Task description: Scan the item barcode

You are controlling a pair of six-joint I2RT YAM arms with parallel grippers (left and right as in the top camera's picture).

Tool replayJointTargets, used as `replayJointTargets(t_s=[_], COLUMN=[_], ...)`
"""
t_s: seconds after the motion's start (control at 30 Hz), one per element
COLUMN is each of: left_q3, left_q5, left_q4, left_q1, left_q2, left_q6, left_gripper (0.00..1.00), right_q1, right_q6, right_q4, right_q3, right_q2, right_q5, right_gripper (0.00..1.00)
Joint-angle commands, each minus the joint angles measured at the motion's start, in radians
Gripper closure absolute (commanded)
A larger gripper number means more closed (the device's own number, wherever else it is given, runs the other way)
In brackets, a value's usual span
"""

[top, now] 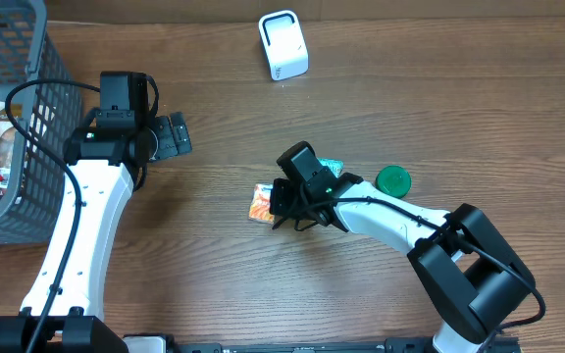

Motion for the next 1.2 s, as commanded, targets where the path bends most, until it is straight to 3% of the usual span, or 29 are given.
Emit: replayJointTargets(t_s=[0.0, 0.07, 0.33, 0.67, 0.8, 1.0, 1.07, 1.17], left_q3=[0.016, 0.016, 0.016, 0.016, 0.016, 0.016, 0.016, 0.016], left_q5=[-0.013, -0.013, -0.013, -0.013, -0.013, -0.013, -0.013, -0.013], left_q4=[0.0, 0.0, 0.0, 0.0, 0.0, 0.0, 0.0, 0.0], left_q1=[0.0, 0.0, 0.0, 0.0, 0.0, 0.0, 0.0, 0.0], left_q2=[-0.01, -0.01, -0.01, -0.01, -0.01, -0.01, -0.01, -0.01], left_q6=[0.011, 0.011, 0.011, 0.011, 0.011, 0.011, 0.011, 0.011], left_gripper=[0.0, 0.0, 0.0, 0.0, 0.0, 0.0, 0.0, 0.0], right_q1=[-0.01, -0.011, -0.022, -0.093, -0.095, -0.095, -0.095, -0.099], right_q6=[-0.046, -0.069, -0.104, -0.103, -0.102, -0.103, -0.103, -0.146], right_q4=[-0.011, -0.023, -0.029, -0.116, -0.132, -0.154, -0.142, -0.171], right_q3=[-0.005, -0.005, -0.002, -0.002, -0.003, -0.003, 0.003, 0.079], right_q2=[0.004, 0.004, 0.003, 0.002, 0.002, 0.003, 0.001, -0.019], right_q5=[0.016, 0.02, 0.02, 0.043, 0.053, 0.083, 0.054, 0.006], right_gripper=[0.87, 0.78, 0.66, 0.68, 0.8, 0.82, 0.81, 0.67])
